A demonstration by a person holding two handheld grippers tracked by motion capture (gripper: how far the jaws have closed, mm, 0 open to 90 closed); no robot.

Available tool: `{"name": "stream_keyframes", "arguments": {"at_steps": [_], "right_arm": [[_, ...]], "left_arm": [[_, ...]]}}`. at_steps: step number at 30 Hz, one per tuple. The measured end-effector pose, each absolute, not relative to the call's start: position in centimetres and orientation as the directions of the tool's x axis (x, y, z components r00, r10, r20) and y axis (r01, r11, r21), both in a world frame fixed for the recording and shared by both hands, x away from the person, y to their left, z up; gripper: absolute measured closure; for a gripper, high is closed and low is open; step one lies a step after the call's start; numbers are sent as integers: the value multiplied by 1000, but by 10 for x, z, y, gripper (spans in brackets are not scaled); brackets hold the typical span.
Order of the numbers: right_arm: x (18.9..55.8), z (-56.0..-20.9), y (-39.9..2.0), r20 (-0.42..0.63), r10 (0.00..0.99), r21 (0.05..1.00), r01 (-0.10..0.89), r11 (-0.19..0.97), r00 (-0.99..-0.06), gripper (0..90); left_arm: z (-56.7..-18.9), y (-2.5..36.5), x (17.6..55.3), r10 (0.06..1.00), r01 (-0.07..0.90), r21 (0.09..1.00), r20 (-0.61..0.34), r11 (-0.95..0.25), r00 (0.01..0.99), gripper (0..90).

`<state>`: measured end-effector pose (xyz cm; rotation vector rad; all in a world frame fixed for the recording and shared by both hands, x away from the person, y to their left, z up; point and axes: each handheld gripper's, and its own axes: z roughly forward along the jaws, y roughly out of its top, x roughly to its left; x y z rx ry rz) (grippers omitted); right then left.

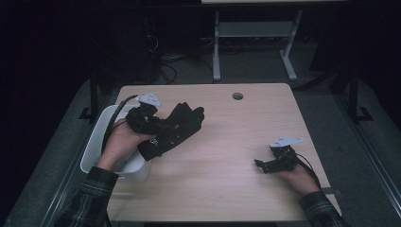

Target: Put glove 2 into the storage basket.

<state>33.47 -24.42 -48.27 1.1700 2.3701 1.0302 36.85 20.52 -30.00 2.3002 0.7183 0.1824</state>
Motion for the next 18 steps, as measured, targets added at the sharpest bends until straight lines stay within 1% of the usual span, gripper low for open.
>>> {"name": "stream_keyframes", "arguments": {"at_steps": [8,18], "right_arm": [[335,-483,-244,39,781,718,561,412,-624,96],[335,-483,-244,41,782,717,564,410,-622,96]], "left_arm": [[-290,241,369,618,492,676,-70,-548,783,694],[-286,293,370,721,563,679,-71,-471,690,694]]}}
